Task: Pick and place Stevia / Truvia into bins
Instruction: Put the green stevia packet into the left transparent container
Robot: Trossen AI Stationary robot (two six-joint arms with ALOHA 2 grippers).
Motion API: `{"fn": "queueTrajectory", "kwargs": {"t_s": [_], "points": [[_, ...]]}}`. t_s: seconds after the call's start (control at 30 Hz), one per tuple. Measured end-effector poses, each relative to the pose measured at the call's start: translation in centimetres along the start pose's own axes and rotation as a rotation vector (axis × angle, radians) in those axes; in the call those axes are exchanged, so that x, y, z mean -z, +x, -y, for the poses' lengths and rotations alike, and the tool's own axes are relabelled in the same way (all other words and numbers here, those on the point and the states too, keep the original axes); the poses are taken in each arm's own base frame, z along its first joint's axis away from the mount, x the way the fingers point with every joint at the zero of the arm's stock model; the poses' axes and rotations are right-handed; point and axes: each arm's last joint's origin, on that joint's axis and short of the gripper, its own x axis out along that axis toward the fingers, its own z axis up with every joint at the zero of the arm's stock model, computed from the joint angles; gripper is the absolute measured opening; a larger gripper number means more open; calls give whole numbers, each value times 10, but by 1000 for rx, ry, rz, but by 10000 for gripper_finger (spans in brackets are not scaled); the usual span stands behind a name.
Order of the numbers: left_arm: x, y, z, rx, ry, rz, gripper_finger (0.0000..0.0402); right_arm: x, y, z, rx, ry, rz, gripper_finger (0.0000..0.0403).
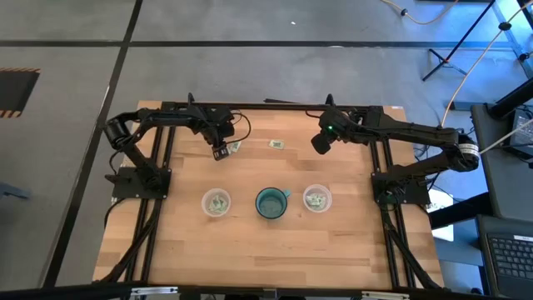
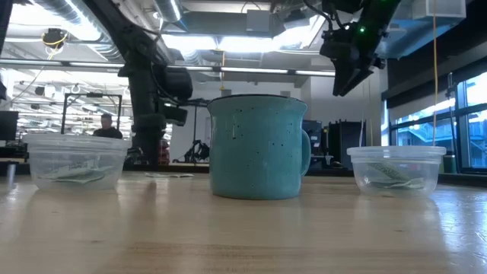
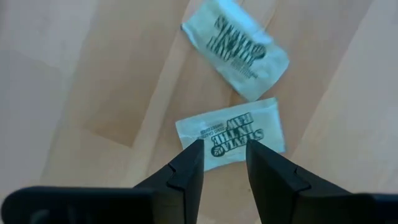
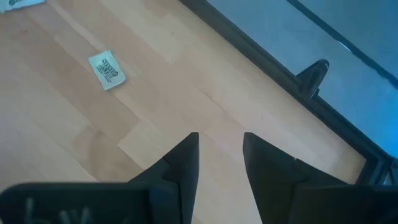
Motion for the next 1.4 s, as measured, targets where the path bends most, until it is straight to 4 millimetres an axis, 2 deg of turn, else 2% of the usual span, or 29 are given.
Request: {"fn": "queueTrajectory", "kwargs": {"t_s": [0.13, 0.3, 0.87, 1.0, 1.17, 1.4], "points": [[0, 14, -2, 5, -5, -41, 109, 0, 0, 0, -1, -10, 3, 129], [-2, 22, -3, 12, -6, -57, 101, 0, 0, 0, -2, -10, 5, 129], [0, 12, -2, -3, 39, -38, 22, 0, 0, 0, -1, -13, 4, 129], [2, -4, -1, -35, 52, -40, 6, 0, 0, 0, -1, -13, 4, 129], [2, -42, 5, -62, 84, 47, 8, 0, 0, 0, -1, -14, 4, 129], [18, -98, 45, 52, 222, 239, 7, 0, 0, 0, -1, -14, 4, 129]]}}
